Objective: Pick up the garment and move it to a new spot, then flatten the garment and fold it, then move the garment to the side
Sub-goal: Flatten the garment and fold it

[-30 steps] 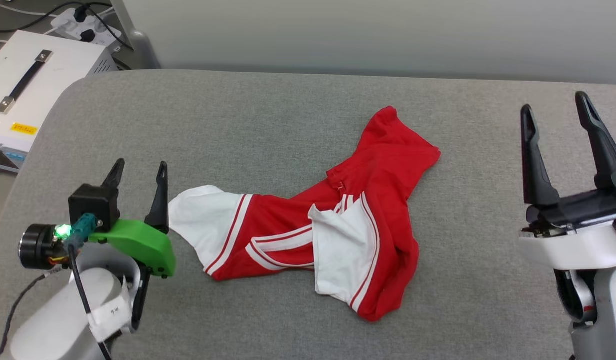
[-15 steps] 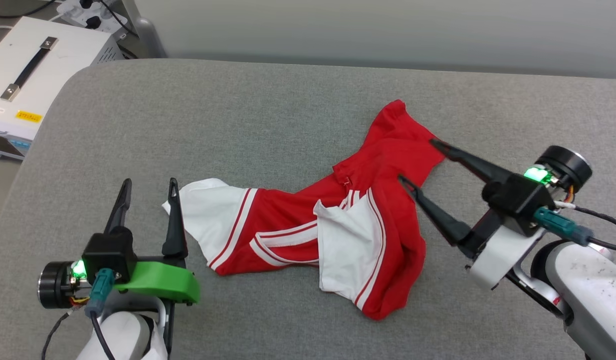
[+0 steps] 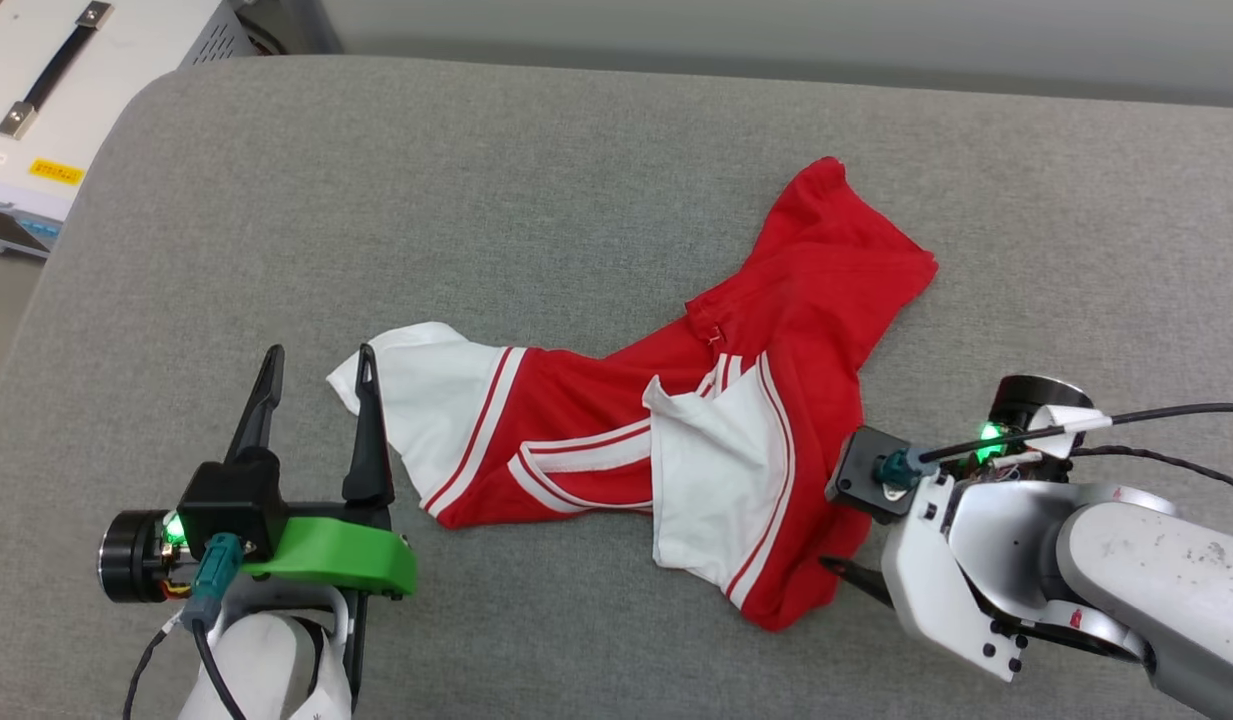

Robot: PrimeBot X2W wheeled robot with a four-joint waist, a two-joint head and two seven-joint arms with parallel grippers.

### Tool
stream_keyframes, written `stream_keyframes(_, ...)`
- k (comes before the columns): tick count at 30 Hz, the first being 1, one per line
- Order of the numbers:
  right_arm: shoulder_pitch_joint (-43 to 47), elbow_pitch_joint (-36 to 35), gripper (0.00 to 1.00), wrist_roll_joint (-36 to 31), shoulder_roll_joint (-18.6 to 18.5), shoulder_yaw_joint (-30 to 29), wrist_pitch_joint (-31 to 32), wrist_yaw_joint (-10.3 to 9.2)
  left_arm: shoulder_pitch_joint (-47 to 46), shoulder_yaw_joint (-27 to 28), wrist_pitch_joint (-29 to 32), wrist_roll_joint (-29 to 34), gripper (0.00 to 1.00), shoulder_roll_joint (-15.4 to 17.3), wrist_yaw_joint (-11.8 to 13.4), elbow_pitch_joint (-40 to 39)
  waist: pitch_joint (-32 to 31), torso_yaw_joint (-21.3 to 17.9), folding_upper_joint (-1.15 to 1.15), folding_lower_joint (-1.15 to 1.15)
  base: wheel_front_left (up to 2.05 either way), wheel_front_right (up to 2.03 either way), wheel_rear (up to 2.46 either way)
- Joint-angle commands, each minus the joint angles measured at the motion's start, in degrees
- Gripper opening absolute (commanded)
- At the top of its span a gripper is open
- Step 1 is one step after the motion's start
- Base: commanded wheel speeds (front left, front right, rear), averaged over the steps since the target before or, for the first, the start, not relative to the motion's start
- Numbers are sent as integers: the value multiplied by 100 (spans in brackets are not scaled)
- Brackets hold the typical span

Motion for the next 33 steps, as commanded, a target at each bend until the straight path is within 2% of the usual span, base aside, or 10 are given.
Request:
stream_keyframes(1,-177,9,100,63,61,108,87,-4,-80,84,-32,116,100,-107,-86,22,184,83,0,0,0,0,0)
stream_keyframes(6,-296,233,100,-23,239,289,435,-4,-227,261,-32,354,100,-386,-340,30,471,191,0,0,0,0,0)
stream_keyframes(12,337,422,100,-346,333,301,1122,-4,-368,453,-32,594,100,-651,-582,75,671,299,0,0,0,0,0)
stream_keyframes(16,528,533,100,-410,357,302,1089,-4,-377,606,-32,719,100,-748,-692,116,676,269,0,0,0,0,0)
stream_keyframes(17,517,571,44,-425,381,302,977,-4,-362,658,-32,750,100,-762,-710,125,651,235,0,0,0,0,0)
stream_keyframes(18,492,600,6,-434,399,302,859,-4,-348,697,-32,773,100,-771,-726,133,630,208,0,0,0,0,0)
stream_keyframes(19,453,635,0,-436,424,302,691,-4,-330,741,-32,803,100,-782,-746,147,587,171,0,0,0,0,0)
stream_keyframes(26,156,875,0,-184,497,224,-859,-4,-167,919,-32,944,100,-851,-858,195,202,-78,0,0,0,0,0)
stream_keyframes(33,802,976,0,438,446,-1018,-2329,-4,109,1077,-33,1022,100,-900,-927,221,-213,-343,0,0,0,0,0)
